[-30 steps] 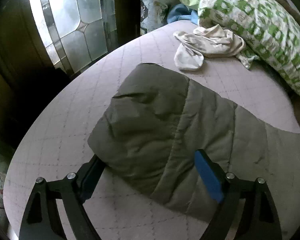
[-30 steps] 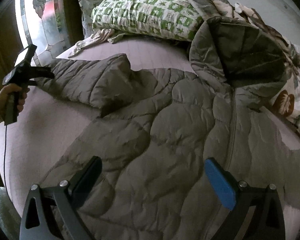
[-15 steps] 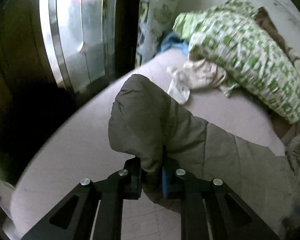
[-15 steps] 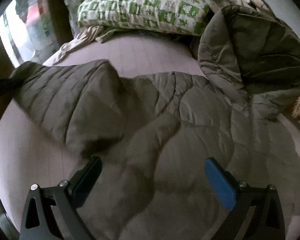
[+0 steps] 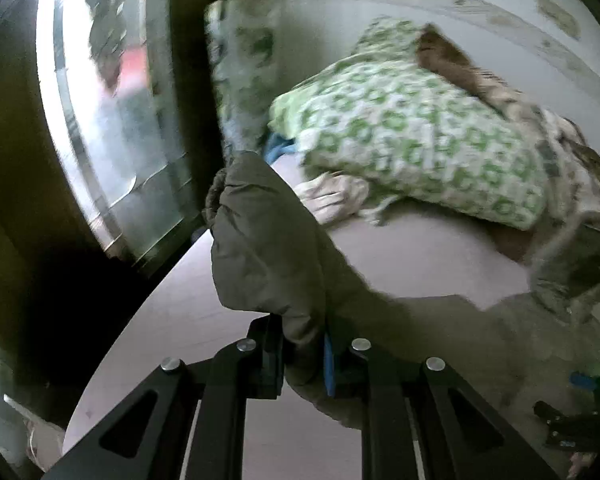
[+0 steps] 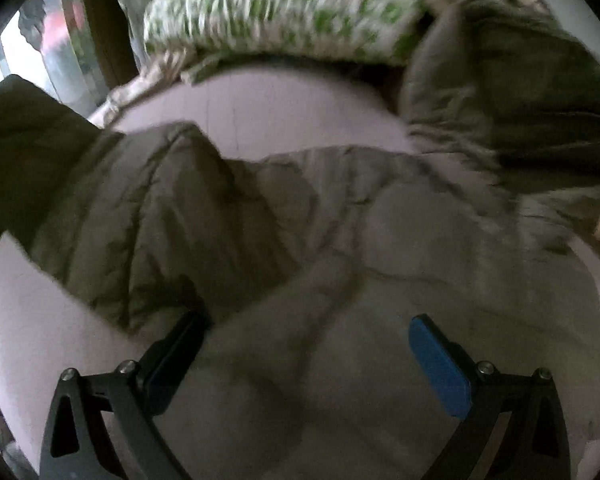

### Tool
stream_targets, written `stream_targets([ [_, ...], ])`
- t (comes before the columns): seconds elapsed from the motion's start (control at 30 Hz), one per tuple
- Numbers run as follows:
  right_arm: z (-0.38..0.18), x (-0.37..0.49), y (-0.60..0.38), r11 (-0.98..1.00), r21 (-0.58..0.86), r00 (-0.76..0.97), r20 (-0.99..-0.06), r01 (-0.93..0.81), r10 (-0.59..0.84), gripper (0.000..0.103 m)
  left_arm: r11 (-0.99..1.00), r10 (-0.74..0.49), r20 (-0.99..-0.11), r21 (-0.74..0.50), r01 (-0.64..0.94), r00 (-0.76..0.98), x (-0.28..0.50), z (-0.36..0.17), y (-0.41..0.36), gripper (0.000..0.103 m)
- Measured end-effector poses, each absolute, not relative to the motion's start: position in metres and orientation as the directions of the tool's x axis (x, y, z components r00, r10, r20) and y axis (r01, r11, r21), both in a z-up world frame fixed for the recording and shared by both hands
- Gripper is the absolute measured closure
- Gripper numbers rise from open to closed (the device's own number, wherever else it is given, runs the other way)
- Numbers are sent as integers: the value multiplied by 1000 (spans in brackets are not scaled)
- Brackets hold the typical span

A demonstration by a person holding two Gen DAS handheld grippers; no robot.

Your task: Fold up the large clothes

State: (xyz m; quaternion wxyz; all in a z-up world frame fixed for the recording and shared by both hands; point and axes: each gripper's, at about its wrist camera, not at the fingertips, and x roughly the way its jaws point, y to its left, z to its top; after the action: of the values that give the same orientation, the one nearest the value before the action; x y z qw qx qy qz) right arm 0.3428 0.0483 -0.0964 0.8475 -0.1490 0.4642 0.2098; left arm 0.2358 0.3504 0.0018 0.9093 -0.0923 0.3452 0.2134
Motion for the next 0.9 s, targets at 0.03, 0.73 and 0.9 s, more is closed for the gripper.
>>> stream_targets([
  [0.03,-89,335,31,870,-54,493,-840,-491,226,0,900,318,-662,-14,-435,679,236,7,341,88],
  [0.73,-71,261,-243,984,-34,569,-819,-178,75,0,998,-47,-660,-7,57,750,295,16,12,89],
  [0.9,-69,261,-281,992,-30,580,-813,-126,49,0,991,-114,-688,-30,129,717,308,-14,-63,88],
])
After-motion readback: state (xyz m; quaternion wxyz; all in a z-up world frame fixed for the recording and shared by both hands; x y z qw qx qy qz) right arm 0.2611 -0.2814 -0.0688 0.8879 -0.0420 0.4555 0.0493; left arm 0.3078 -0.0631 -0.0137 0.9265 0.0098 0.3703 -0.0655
